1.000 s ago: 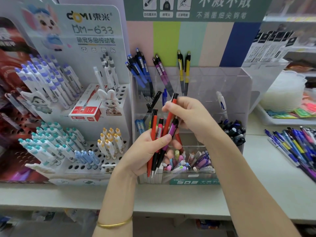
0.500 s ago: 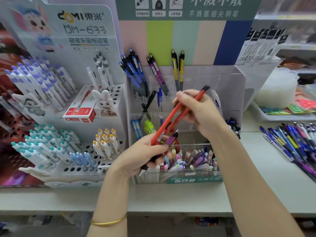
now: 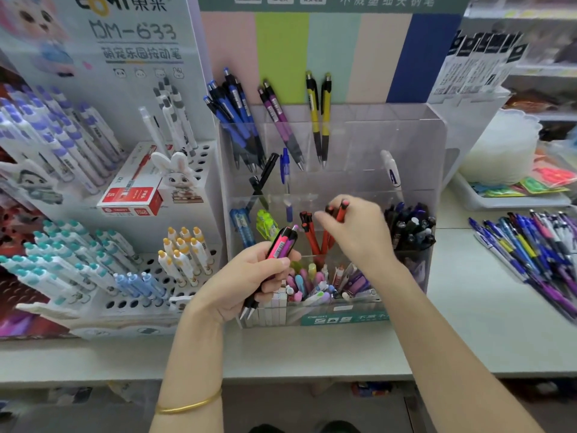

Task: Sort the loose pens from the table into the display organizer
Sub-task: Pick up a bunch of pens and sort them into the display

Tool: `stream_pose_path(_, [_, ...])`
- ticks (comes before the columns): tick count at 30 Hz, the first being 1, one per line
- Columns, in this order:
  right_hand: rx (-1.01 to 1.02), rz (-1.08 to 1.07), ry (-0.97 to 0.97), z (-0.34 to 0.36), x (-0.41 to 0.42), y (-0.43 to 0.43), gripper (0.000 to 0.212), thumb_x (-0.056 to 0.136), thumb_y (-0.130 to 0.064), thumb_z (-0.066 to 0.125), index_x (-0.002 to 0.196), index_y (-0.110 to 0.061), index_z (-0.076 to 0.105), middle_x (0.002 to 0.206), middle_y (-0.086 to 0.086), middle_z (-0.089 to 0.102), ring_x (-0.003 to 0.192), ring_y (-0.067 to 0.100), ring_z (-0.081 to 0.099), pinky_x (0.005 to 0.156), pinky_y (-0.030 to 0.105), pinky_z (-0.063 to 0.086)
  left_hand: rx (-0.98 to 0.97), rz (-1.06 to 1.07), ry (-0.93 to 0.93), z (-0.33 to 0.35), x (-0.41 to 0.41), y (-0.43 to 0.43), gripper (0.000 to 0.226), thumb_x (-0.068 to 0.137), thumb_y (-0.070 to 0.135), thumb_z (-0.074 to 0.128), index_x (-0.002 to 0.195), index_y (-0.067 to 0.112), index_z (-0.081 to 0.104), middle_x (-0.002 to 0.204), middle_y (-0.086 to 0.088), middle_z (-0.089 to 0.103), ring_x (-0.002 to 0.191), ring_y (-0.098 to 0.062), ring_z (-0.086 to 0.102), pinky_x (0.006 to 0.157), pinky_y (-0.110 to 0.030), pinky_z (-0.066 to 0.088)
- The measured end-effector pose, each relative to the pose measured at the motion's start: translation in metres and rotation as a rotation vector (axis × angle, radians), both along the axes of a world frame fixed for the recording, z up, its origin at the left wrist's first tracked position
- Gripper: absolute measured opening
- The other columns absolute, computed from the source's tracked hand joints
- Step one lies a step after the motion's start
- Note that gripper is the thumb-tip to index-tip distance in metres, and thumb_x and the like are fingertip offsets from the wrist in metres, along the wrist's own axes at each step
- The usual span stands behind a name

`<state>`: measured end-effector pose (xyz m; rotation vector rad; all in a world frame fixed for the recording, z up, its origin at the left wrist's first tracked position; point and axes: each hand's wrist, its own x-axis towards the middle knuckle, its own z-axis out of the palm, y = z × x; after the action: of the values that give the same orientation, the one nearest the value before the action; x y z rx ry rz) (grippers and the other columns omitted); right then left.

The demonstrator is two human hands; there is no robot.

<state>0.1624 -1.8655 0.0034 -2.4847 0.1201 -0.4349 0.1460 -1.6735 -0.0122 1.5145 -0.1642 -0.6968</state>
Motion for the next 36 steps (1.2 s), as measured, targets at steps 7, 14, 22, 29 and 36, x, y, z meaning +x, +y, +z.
stream_pose_path(7, [0.054, 0.041, 0.306, -0.012, 0.004, 0.005, 0.043, 0.079, -0.038, 0.076, 0.097, -0.009, 0.05, 0.087, 0.001, 0.056, 0.078, 0.018, 0.055, 0.062, 0.031, 0.042, -0.15, -0.023, 0.035, 0.0, -0.001, -0.003, 0.039, 0.083, 0.016, 0.051, 0.12, 0.004, 0.054, 0.074, -0.002, 0.051, 0.053, -0.008, 0.036, 0.045, -0.02, 0.03])
stream_pose_path(14, [0.161, 0.065, 0.154, -0.004, -0.008, -0.001, 0.019, 0.086, -0.021, 0.07, 0.098, -0.013, 0.058, 0.087, -0.004, 0.06, 0.083, 0.014, 0.059, 0.076, 0.027, 0.049, -0.303, -0.045, 0.016, 0.0, 0.002, -0.004, 0.038, 0.09, 0.01, 0.048, 0.126, 0.001, 0.051, 0.076, -0.001, 0.057, 0.057, -0.008, 0.042, 0.049, -0.019, 0.035])
stream_pose_path(22, [0.775, 0.389, 0.321, 0.05, -0.011, 0.001, 0.016, 0.092, -0.023, 0.06, 0.101, -0.015, 0.07, 0.067, 0.003, 0.063, 0.05, 0.012, 0.047, 0.051, 0.019, 0.045, -0.248, -0.089, -0.141, 0.024, 0.008, -0.019, 0.03, 0.093, 0.015, 0.05, 0.12, 0.002, 0.045, 0.086, -0.006, 0.065, 0.059, -0.01, 0.047, 0.051, -0.019, 0.039])
stream_pose_path(29, [0.748, 0.456, 0.345, 0.062, 0.005, -0.008, 0.012, 0.087, -0.012, 0.067, 0.097, -0.007, 0.069, 0.062, 0.004, 0.062, 0.047, 0.011, 0.048, 0.048, 0.02, 0.045, -0.142, -0.042, -0.234, 0.047, 0.013, -0.031, 0.011, 0.1, 0.007, 0.044, 0.11, 0.009, 0.051, 0.09, -0.004, 0.071, 0.058, -0.01, 0.049, 0.05, -0.02, 0.038])
stream_pose_path(36, [0.752, 0.484, 0.02, 0.097, 0.037, -0.025, 0.006, 0.092, -0.006, 0.06, 0.089, -0.007, 0.055, 0.064, 0.007, 0.06, 0.043, 0.01, 0.048, 0.039, 0.019, 0.039, -0.063, 0.118, -0.298, 0.074, 0.024, -0.046, 0.021, 0.099, 0.013, 0.051, 0.119, 0.012, 0.046, 0.091, -0.008, 0.074, 0.063, -0.014, 0.059, 0.054, -0.024, 0.049])
